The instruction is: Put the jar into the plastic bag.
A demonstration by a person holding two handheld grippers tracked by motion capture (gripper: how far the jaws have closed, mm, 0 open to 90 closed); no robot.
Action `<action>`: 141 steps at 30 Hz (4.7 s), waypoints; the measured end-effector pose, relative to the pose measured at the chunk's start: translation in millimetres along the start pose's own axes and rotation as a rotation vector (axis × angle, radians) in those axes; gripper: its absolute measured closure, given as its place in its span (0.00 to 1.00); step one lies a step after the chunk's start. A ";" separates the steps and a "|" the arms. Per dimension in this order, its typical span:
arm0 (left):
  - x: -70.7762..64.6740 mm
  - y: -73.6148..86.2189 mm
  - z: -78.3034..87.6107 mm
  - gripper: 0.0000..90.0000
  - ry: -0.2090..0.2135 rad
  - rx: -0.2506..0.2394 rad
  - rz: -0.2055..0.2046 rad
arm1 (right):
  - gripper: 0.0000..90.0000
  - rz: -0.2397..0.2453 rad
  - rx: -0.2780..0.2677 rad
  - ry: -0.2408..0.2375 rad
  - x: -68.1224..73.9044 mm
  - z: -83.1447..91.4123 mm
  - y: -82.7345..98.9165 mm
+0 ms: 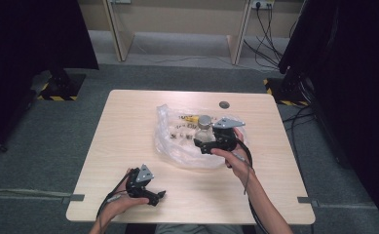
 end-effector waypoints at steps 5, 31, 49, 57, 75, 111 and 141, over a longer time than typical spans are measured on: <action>0.0 0.0 0.0 0.00 0.000 0.000 0.000 | 0.05 0.016 -0.007 -0.013 8.1 4.1 5.3; 0.0 0.0 0.0 0.00 0.000 0.000 -0.001 | 0.05 0.068 -0.006 -0.075 43.3 17.7 32.4; 0.0 0.0 0.0 0.00 0.000 0.000 -0.001 | 0.05 0.087 0.033 -0.098 55.8 28.0 56.2; 0.0 0.0 0.0 0.00 0.000 0.000 0.000 | 0.05 0.084 0.040 -0.099 56.3 32.9 64.3; 0.0 0.0 0.0 0.00 0.000 0.000 -0.001 | 0.05 0.082 0.068 -0.098 59.6 35.5 81.8; 0.0 0.0 0.0 0.00 0.000 0.000 0.000 | 0.05 0.030 0.105 -0.082 51.3 51.0 118.0; 0.0 0.0 0.0 0.00 0.000 0.000 -0.001 | 0.06 -0.017 0.100 -0.062 45.9 66.3 138.0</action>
Point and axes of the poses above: each handheld gripper's, and its own axes: z roughly backward along the jaws, y roughly out of its underside, x roughly to its left, the point moved 8 cm from there along -z, roughly forward along the jaws, and after that the axes turned 8 degrees about -y, right-handed, at the moved point
